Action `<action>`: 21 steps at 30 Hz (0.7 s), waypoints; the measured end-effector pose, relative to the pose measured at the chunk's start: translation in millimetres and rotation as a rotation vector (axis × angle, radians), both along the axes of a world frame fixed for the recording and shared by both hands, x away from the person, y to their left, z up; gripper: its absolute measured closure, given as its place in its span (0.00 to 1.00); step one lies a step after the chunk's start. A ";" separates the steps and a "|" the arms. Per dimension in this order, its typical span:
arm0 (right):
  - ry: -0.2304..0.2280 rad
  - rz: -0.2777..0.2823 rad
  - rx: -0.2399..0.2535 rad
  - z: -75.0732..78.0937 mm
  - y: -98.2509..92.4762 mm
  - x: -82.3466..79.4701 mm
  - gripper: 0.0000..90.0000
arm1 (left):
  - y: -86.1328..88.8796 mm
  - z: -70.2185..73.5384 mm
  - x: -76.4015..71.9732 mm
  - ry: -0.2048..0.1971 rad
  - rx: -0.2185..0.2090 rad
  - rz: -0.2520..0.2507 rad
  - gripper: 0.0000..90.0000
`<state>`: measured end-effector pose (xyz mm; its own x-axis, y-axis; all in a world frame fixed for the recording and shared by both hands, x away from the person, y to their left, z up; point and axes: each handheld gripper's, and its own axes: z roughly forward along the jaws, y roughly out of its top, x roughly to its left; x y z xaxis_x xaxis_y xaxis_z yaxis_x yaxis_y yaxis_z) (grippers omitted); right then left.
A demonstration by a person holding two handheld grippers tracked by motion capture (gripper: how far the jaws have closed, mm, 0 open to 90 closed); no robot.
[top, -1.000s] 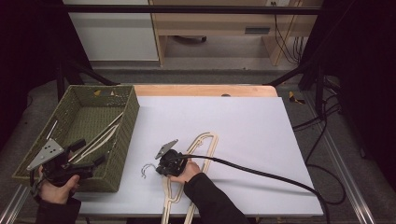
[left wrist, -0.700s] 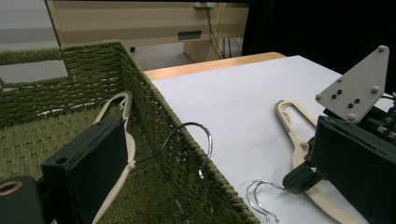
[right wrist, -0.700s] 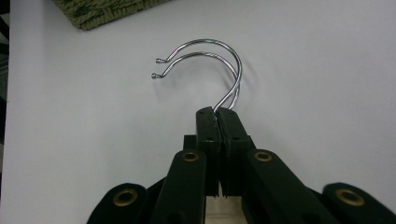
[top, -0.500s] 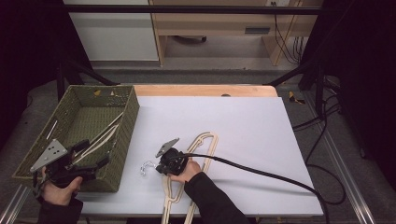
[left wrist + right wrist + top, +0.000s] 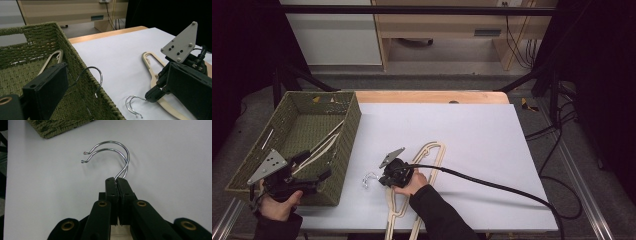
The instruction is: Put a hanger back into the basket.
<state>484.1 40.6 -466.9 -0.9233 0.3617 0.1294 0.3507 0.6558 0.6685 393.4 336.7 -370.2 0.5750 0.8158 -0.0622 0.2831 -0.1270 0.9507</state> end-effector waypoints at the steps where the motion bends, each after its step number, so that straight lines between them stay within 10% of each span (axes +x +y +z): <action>1: 0.010 -0.004 -0.001 -0.2 0.3 -0.1 0.99 | -0.5 -0.2 0.0 -0.001 -0.007 0.003 0.04; 21: -0.035 -0.018 0.055 13.8 -5.4 -2.4 0.99 | -11.3 -1.9 -0.7 0.020 0.011 -0.032 0.05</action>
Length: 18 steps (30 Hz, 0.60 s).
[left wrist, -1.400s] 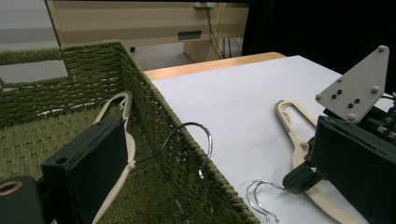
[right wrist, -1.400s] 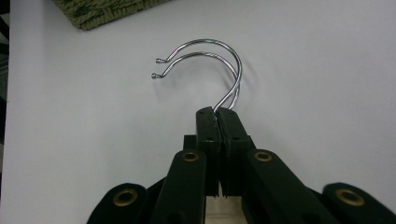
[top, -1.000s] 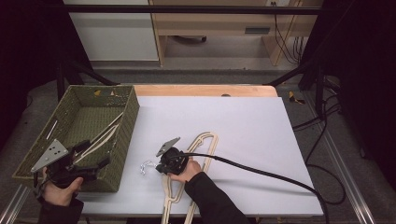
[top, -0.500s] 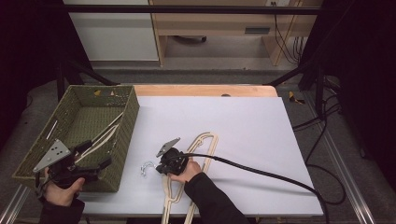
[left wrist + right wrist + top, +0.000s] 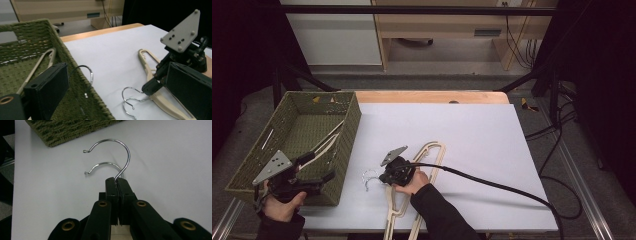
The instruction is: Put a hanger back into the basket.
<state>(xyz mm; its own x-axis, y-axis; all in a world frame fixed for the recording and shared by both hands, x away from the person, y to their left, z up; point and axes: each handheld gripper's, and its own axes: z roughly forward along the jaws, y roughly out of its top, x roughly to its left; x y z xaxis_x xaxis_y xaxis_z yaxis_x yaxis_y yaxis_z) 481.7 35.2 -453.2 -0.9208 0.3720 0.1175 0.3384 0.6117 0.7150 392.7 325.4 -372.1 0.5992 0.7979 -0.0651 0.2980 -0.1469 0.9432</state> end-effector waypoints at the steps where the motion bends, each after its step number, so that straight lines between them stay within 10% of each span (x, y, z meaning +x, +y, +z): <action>1: -0.004 -0.004 0.007 1.9 -0.6 -0.6 0.99 | -3.2 -0.6 -0.2 0.005 -0.002 -0.003 0.05; 18: -0.044 0.005 0.046 20.2 -17.5 -5.9 0.99 | -53.1 -10.7 -8.1 0.099 0.050 -0.118 0.11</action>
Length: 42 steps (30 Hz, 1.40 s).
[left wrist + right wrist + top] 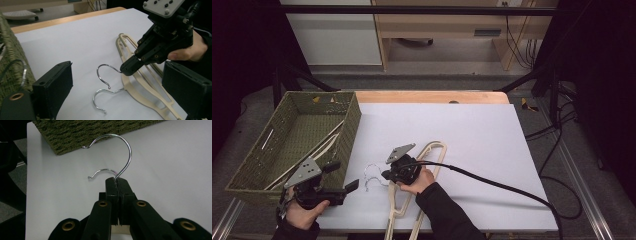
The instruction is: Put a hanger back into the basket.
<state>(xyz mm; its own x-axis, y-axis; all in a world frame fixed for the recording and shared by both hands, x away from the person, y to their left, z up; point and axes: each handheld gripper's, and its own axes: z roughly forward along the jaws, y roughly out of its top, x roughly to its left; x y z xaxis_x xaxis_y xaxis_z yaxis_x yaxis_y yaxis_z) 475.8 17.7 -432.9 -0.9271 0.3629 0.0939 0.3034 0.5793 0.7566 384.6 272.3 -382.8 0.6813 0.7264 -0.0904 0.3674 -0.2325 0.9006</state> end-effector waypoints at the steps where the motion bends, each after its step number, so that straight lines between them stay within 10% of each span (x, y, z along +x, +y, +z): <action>1: 0.000 -0.010 0.003 0.2 -0.7 -0.4 0.99 | -2.5 -0.9 -0.4 0.006 0.005 -0.005 0.12; 42: -0.046 -0.010 0.026 13.4 -10.2 -5.8 0.99 | -79.2 -57.1 16.2 0.285 0.082 -0.115 0.42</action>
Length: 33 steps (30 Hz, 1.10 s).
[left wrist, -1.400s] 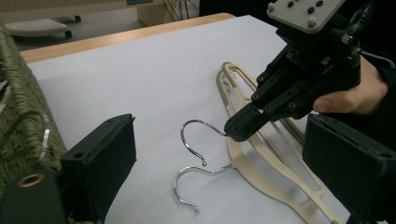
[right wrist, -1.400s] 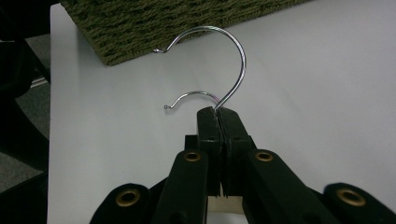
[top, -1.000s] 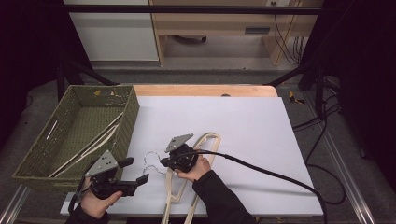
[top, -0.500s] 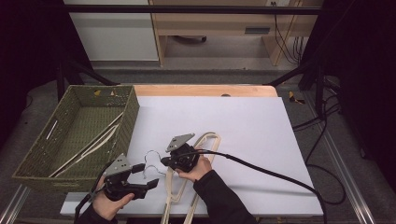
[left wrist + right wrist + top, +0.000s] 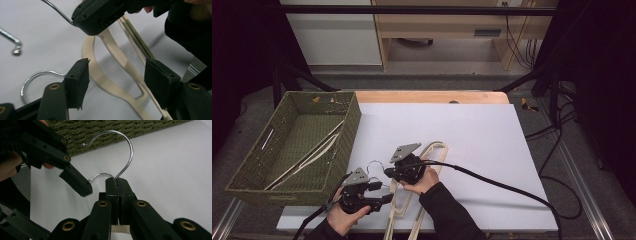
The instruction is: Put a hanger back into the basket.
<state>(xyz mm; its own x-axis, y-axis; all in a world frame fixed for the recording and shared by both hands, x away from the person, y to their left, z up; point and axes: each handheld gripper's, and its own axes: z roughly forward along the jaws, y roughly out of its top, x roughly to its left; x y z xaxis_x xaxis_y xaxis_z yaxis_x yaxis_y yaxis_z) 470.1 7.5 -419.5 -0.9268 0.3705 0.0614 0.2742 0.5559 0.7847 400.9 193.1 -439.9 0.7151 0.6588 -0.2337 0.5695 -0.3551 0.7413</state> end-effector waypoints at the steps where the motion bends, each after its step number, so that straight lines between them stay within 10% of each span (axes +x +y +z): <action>1: -0.002 0.008 -0.003 0.0 -0.5 0.2 0.99 | -1.6 -1.2 1.3 0.006 0.004 -0.001 0.43; 24: -0.023 -0.015 0.022 6.7 -7.3 -5.5 0.95 | -23.5 -8.0 8.3 0.076 -0.065 0.017 0.74; 33: -0.058 -0.068 0.155 31.4 -59.5 -16.2 0.75 | -30.4 1.8 2.5 0.059 -0.095 0.041 0.78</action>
<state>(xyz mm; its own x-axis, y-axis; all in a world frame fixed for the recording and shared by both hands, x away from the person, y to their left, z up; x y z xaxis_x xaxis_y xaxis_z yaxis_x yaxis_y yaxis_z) 453.9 -52.0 -388.1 -0.9035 0.4228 0.0700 0.2589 0.4084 0.8753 403.3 162.7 -438.1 0.6713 0.6600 -0.3372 0.6256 -0.2605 0.7354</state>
